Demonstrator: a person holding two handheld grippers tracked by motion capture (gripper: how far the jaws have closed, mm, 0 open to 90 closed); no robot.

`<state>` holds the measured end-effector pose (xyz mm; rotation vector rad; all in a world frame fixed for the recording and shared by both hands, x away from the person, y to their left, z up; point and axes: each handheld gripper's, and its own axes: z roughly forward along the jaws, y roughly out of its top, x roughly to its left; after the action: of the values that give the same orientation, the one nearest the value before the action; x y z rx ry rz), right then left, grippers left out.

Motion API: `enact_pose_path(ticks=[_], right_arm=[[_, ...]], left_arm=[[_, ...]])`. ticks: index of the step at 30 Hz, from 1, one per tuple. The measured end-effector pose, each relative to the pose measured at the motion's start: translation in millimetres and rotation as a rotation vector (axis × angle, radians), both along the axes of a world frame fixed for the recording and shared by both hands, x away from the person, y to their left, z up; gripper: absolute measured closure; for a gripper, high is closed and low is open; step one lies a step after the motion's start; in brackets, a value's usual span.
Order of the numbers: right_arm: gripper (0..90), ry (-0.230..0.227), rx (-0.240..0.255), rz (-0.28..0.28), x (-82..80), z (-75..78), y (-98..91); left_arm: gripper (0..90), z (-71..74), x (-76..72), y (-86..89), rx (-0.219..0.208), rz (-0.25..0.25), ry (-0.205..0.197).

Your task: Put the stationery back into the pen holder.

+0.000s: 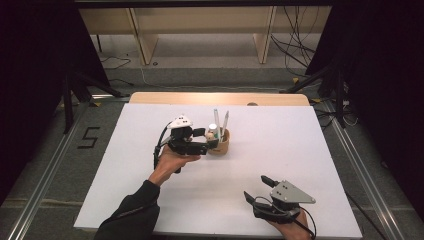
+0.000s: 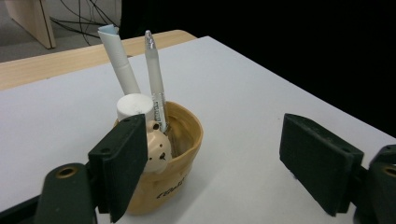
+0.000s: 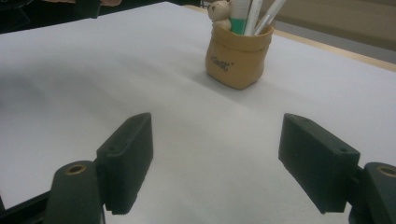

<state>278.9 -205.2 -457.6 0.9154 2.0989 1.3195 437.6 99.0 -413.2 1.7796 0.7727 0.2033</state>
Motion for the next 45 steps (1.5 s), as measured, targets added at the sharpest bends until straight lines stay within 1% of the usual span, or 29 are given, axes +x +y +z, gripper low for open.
enact_pose_path(ticks=[2,4,10,14,19,22,29,32,36,40,43,45], right_arm=[[26.9,0.0,0.005,-0.001,0.1,0.3,-0.5],[26.7,0.003,0.013,0.0,0.2,0.4,-0.9],[26.1,0.008,0.022,0.002,0.3,0.6,-1.3],[25.4,0.016,0.031,0.004,0.9,0.4,-1.7],[24.0,0.034,0.045,0.013,1.8,0.0,-1.9],[23.9,0.036,0.047,0.014,2.2,-0.2,-2.1],[23.8,0.048,0.065,0.016,2.8,0.2,-3.5],[23.7,0.051,0.071,0.016,3.2,-0.1,-3.8],[23.5,0.053,0.078,0.015,3.2,-0.1,-4.0],[23.3,0.061,0.086,0.016,3.7,-0.5,-4.6],[23.3,0.067,0.091,0.015,3.8,-0.3,-5.4],[23.3,0.068,0.095,0.016,4.2,-0.4,-5.8]], left_arm=[[23.0,1.0,-4.1,2.5,0.006,-0.011,-0.012],[22.8,1.9,-8.0,3.8,0.001,-0.016,-0.022],[21.2,3.6,-18.4,4.7,0.007,-0.035,-0.042],[19.0,2.4,-25.0,6.3,0.013,-0.05,-0.046],[16.6,1.0,-33.7,9.6,0.016,-0.056,-0.046],[16.5,-0.9,-38.9,12.3,0.023,-0.061,-0.052],[16.5,-6.2,-48.9,19.5,0.019,-0.057,-0.051],[16.5,-9.1,-53.0,22.5,0.026,-0.058,-0.054],[16.3,-13.9,-59.1,27.7,0.023,-0.057,-0.053],[16.3,-18.9,-65.2,33.8,0.023,-0.056,-0.063],[16.3,-23.5,-69.3,38.4,0.015,-0.047,-0.058],[16.3,-26.0,-72.0,41.1,0.017,-0.047,-0.059]])
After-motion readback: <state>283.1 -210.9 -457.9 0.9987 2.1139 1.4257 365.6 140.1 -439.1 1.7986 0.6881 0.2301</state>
